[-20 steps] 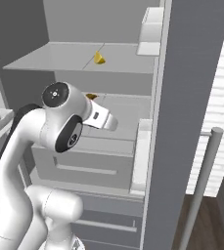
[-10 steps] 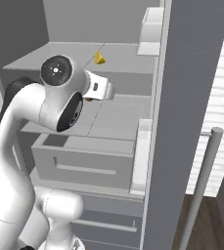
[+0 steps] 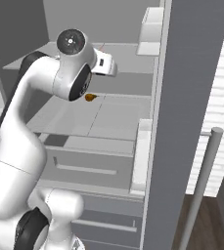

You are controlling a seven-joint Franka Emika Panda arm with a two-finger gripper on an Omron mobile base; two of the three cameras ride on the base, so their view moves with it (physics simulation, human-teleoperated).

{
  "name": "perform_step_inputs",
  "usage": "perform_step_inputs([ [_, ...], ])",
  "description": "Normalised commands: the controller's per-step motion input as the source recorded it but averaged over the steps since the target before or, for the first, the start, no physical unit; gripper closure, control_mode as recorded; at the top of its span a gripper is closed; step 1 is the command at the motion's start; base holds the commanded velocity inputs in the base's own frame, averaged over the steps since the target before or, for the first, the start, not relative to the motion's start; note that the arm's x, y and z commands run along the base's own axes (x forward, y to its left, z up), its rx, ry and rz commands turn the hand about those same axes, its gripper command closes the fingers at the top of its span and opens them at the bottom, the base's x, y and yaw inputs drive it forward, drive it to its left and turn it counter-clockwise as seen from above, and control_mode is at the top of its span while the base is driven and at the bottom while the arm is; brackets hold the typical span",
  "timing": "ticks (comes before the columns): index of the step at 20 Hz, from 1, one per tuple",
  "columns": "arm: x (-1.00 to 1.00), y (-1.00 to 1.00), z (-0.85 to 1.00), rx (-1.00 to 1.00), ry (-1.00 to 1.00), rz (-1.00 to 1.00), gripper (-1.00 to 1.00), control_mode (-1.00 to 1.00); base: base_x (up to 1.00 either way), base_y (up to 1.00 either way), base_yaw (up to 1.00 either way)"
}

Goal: Grab a lemon wedge from the fridge and one ice cube from the ice bowl, and put them in the glass of lemonade.

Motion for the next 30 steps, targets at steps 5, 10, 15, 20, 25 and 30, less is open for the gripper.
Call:
perform_step_inputs([
  [5, 0.7, 0.3, 0.0, -0.01, -0.05, 0.0, -1.0, -1.0, 0.0, 0.0, 0.0],
  [10, 0.83, 0.25, 0.0, -0.03, -0.02, 0.0, -1.0, -1.0, 0.0, 0.0, 0.0],
  [15, 0.59, -0.05, 0.0, 0.0, 0.1, 0.02, -1.0, -1.0, 0.0, 0.0, 0.0],
  [20, 0.43, -0.16, 0.0, 0.0, 0.05, 0.07, -1.0, -1.0, 0.0, 0.0, 0.0],
  [25, 0.37, -0.06, -0.08, 0.0, 0.0, 0.05, -1.0, -1.0, 0.0, 0.0, 0.0],
  [30, 0.26, 0.0, -0.3, -0.03, 0.0, 0.03, -1.0, -1.0, 0.0, 0.0, 0.0],
])
